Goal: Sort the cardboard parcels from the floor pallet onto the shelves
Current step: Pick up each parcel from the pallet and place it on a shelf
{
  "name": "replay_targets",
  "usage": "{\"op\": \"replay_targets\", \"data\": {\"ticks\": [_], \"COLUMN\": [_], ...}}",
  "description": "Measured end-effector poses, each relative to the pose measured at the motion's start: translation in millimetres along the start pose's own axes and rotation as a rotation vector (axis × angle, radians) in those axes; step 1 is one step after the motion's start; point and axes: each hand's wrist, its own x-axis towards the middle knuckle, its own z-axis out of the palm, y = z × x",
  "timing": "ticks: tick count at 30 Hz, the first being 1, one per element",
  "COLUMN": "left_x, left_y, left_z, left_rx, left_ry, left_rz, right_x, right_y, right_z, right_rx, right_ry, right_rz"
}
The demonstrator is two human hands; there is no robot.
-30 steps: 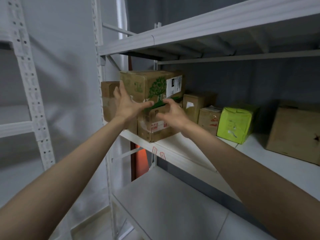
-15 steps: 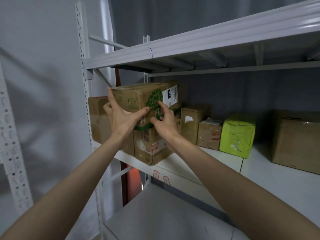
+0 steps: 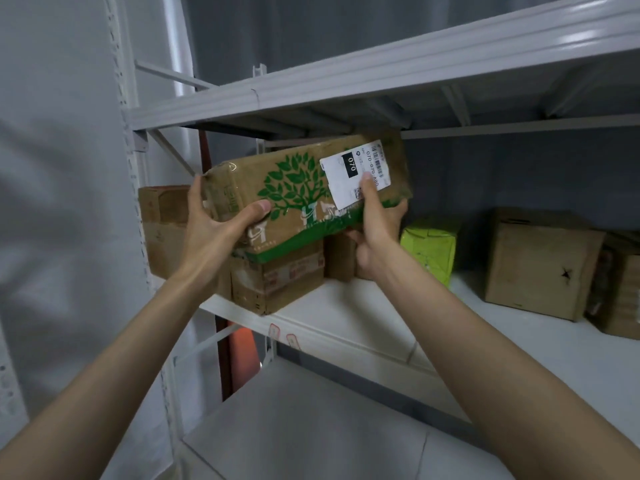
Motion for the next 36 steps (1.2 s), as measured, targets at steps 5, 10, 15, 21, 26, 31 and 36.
{"op": "replay_targets", "data": {"ticks": [5, 10, 15, 21, 26, 31, 36], "left_x": [-37.8, -94.2, -162.5, -231.2, -264.8, -285.6, -307.5], "left_y": [3.4, 2.2, -0.5, -2.5, 18.2, 43.2, 66.0], "left_z": [36.0, 108.2, 176.6, 236.3, 265.2, 282.3, 289.3], "left_rx": [-0.145, -0.282, -0.365, -0.411, -0.422, -0.475, -0.568], "left_ry": [-0.178, -0.250, -0.351, -0.473, -0.574, -0.657, -0.749], "left_rz": [-0.082, -0.140, -0.156, -0.225, -0.251, -0.239, -0.224], "right_x": [-3.5, -35.5, -80.7, -141.8, -180.5, -226.6, -284.9], "right_y": [-57.5, -103.7, -142.8, -171.3, -191.2, -217.9, -240.3], "right_z": [-106.3, -213.9, -308.1, -387.8, -425.9, -443.6, -446.6], "right_rx": [-0.097, -0.233, -0.264, -0.293, -0.321, -0.356, -0.400], "right_ry": [0.149, 0.175, 0.274, 0.379, 0.425, 0.443, 0.487], "right_rz": [0.011, -0.018, -0.076, -0.185, -0.229, -0.304, -0.434]}}
